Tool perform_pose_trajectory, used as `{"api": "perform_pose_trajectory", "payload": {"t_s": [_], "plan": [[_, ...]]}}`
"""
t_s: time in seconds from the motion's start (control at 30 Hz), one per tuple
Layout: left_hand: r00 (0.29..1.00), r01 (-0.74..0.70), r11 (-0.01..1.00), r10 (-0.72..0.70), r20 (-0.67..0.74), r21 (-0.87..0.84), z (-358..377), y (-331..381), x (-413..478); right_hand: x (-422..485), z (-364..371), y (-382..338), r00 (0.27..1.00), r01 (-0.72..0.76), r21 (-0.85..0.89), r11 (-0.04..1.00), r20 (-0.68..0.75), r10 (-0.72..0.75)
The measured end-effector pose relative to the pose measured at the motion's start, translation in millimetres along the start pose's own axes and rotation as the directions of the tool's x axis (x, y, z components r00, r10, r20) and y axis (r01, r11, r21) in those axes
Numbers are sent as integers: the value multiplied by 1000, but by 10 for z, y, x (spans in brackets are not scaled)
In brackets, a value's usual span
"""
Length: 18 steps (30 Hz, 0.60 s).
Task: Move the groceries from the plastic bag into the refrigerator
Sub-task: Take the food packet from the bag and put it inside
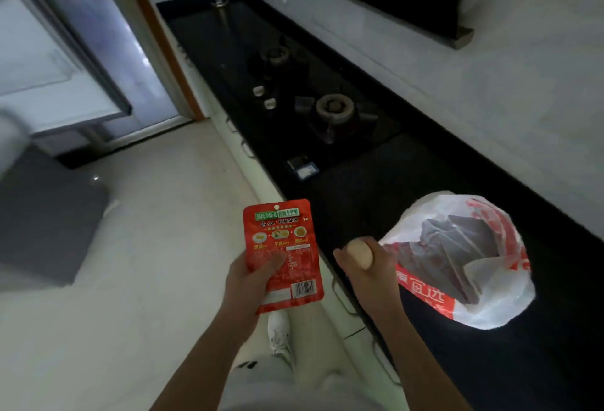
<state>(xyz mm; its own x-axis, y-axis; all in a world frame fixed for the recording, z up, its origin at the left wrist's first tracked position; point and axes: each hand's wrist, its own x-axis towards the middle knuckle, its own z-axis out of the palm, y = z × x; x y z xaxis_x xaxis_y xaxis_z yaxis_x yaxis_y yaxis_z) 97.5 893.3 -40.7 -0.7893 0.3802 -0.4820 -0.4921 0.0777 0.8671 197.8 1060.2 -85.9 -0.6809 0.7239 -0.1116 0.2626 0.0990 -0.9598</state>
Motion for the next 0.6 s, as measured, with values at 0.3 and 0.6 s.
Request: {"api": "perform_pose_trajectory", "payload": {"t_s": [0.3,0.6], "plan": [[949,-100,988,60,-310,-117,-1046,51,-348,-86,1095,-250,935,55,-2,998,352,-51],[836,-172,958,18,-548,-231,-2089,92,-427,-181,2290,-558,810,189,-75,979,576,-112]]}}
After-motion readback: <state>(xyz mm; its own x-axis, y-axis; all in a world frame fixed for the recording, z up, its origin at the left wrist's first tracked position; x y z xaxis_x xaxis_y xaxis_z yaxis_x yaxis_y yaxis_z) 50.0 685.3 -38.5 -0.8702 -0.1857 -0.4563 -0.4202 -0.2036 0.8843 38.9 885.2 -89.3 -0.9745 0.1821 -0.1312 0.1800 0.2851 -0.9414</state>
